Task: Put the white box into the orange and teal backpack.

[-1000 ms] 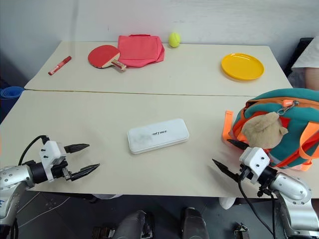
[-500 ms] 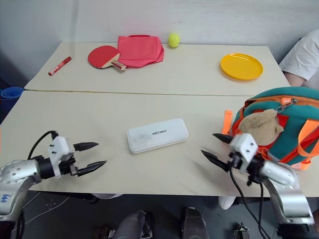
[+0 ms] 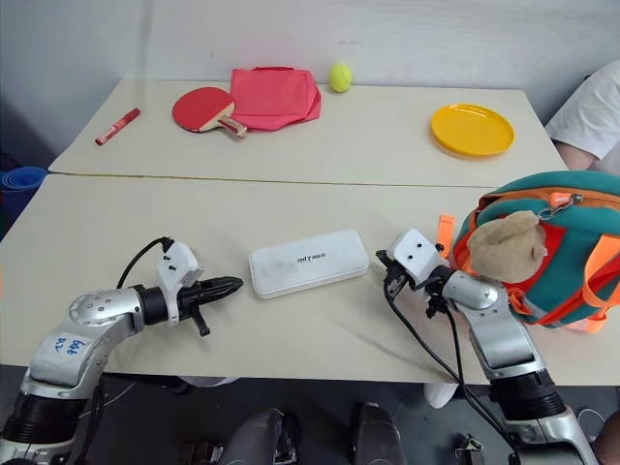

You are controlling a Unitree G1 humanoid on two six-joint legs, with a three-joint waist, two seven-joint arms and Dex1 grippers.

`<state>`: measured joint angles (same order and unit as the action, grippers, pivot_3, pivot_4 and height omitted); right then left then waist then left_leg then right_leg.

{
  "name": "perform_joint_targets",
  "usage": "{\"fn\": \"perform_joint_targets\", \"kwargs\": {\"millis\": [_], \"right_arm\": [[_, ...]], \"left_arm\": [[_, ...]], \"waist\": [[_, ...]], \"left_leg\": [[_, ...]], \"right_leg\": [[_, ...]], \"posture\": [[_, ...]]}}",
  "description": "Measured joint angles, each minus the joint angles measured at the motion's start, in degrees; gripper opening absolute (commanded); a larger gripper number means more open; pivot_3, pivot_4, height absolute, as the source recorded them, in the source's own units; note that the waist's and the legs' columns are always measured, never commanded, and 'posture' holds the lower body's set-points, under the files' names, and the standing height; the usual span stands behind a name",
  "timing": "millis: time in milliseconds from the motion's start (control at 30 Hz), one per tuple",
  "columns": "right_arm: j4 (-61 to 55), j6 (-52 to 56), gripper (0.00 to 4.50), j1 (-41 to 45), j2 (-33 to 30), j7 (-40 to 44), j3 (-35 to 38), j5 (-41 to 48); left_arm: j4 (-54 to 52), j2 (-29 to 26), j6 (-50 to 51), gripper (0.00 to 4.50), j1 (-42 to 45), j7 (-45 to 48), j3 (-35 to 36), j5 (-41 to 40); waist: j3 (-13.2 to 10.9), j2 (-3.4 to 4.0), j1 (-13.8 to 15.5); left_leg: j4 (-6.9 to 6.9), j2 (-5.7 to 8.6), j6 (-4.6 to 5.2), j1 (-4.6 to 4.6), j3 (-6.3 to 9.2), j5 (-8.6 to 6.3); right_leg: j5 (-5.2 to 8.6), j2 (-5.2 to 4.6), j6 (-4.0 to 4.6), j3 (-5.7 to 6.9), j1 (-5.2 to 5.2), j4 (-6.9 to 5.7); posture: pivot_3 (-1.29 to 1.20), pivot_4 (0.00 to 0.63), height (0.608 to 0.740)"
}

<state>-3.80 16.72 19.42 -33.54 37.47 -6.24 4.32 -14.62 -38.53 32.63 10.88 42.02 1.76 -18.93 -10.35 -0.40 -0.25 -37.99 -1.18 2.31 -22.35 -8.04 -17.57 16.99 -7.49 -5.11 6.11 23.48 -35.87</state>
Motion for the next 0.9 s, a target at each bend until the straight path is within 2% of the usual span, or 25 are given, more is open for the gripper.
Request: {"fn": "perform_joint_targets", "kwargs": {"millis": [167, 400, 700, 900], "right_arm": [[3.28, -2.04, 0.00, 2.54, 2.86, 0.96, -0.67, -0.35], [3.86, -3.62, 0.00, 2.13, 3.18, 2.90, -0.54, -0.70], [-7.42, 2.67, 0.00, -7.16, 0.44, 8.10, 1.22, 4.03], [-16.36, 7.13, 0.00, -13.27, -2.36, 10.00, 3.22, 7.55]], "left_arm": [[2.06, 2.31, -0.56, 0.03, 2.23, 0.06, -1.02, 0.18], [2.52, 2.76, 0.59, 0.03, 2.67, 0.22, -1.05, 0.46], [3.83, 1.86, 0.57, 0.03, 2.16, 0.98, -0.50, 1.17], [0.69, 0.16, 1.68, 0.03, -0.97, 2.87, 0.33, 0.30]], "waist": [[0.00, 0.00, -0.02], [0.00, 0.00, -0.02], [0.00, 0.00, 0.04], [0.00, 0.00, 0.07]], "left_leg": [[0.00, -0.01, 0.00, 0.01, -0.02, 0.00], [-0.02, -0.03, 0.00, 0.03, -0.05, 0.00], [-0.01, -0.05, -0.01, 0.03, -0.05, -0.01], [-0.01, -0.07, -0.04, 0.04, -0.04, -0.04]], "right_leg": [[0.00, 0.03, 0.00, 0.01, 0.00, -0.04], [0.00, 0.04, 0.00, 0.00, -0.01, -0.05], [0.00, 0.04, 0.00, -0.05, -0.01, -0.03], [0.00, 0.03, 0.01, -0.12, -0.01, 0.05]], "posture": [[0.00, 0.150, 0.740], [0.00, 0.150, 0.740], [0.00, 0.150, 0.740], [0.00, 0.150, 0.740]]}}
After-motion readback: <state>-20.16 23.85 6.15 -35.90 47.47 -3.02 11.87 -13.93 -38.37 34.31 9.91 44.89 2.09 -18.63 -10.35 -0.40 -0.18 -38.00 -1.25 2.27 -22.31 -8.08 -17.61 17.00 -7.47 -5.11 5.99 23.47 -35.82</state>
